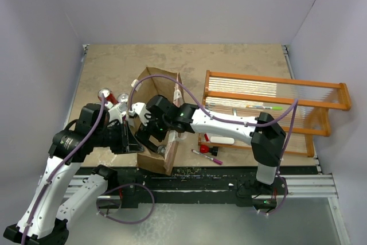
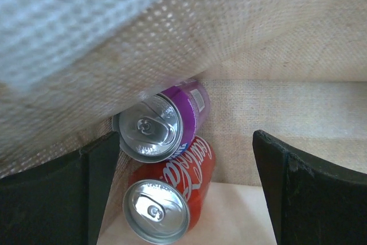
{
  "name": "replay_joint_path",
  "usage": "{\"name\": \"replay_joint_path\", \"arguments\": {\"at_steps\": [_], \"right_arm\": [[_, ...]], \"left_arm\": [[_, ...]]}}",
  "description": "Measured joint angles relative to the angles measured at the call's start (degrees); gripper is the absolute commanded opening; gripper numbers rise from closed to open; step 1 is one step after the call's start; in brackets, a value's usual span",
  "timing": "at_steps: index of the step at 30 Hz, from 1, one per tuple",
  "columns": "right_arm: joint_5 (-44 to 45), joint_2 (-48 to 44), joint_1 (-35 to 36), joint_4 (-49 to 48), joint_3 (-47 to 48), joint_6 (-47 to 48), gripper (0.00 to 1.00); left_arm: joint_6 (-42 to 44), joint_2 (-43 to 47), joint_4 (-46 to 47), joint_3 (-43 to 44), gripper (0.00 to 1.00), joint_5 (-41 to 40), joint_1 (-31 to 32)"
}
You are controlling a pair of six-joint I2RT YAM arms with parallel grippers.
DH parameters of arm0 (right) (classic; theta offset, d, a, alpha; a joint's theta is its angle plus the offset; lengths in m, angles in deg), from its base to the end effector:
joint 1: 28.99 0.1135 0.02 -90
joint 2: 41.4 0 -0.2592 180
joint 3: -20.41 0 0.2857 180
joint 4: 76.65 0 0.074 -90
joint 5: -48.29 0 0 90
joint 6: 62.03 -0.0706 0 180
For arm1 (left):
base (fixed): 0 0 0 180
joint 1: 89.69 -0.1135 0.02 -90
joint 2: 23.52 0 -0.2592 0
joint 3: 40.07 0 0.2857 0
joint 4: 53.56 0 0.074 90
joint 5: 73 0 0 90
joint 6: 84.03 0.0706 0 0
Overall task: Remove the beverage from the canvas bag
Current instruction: Adjust the drink in the canvas bag.
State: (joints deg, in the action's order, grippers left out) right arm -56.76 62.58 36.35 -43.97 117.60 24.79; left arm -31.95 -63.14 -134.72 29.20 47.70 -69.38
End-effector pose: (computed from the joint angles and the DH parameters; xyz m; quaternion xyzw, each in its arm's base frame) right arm 0.1820 0.4403 0.2409 -0.5107 0.7390 0.3361 0.2830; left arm 0.1305 -0.0867 0.3147 -0.0531 0.9131 -0.3730 0.1561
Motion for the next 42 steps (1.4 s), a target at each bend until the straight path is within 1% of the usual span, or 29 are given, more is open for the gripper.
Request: {"name": "replay_joint_path", "arguments": {"at_steps": [9,14,20,22,24,25,28,31,32,34,35,42], "right_arm": [[-4.83,3.65,-0.79,-1.66,-0.2,-1.88,1.0],[-4.92,4.79,-0.92,-1.09,0.5,-2.8,1.0],[-3.45,5.57,-0.92,1.51,2.49,-2.91,1.0],[-3.04,5.64,-0.85,1.88,2.75,-2.93,1.0],[-2.69,5.95,-0.74,2.73,3.52,-2.93,1.0],[-2.58,6.12,-0.68,3.13,3.91,-2.95,1.0],[-2.03,6.36,-0.42,4.0,4.79,-3.37,1.0],[-1.77,6.67,-0.13,5.05,5.7,-3.8,1.0],[-1.73,6.88,-0.11,5.6,6.21,-3.8,1.0],[-1.6,7.45,-0.11,6.73,7.67,-3.78,1.0],[-1.4,7.65,-0.11,7.34,8.28,-3.76,1.0],[-1.38,7.98,0.98,9.84,11.1,-3.08,1.0]], "left_arm": [[-0.02,-0.02,0.2,-0.55,0.0,-0.09,0.02],[-0.04,-0.07,0.44,-0.74,0.0,-0.15,0.0],[-0.02,0.02,0.68,-0.81,0.1,-0.5,0.0],[-0.02,0.07,0.66,-0.81,0.18,-0.52,0.0],[-0.04,0.24,0.59,-0.81,0.23,-0.61,0.0],[-0.02,0.39,0.74,-0.81,0.28,-0.61,0.0],[0.07,1.14,1.01,-0.79,0.54,-0.5,0.0],[0.15,1.55,1.14,0.11,0.75,-0.28,0.02],[0.33,1.57,0.96,0.52,0.83,-0.44,0.02],[1.07,1.46,0.0,2.16,0.92,-1.09,0.02],[1.53,1.29,-0.72,3.32,0.99,-1.57,0.02],[6.1,0.66,-3.67,13.42,0.99,-7.34,0.0]]}}
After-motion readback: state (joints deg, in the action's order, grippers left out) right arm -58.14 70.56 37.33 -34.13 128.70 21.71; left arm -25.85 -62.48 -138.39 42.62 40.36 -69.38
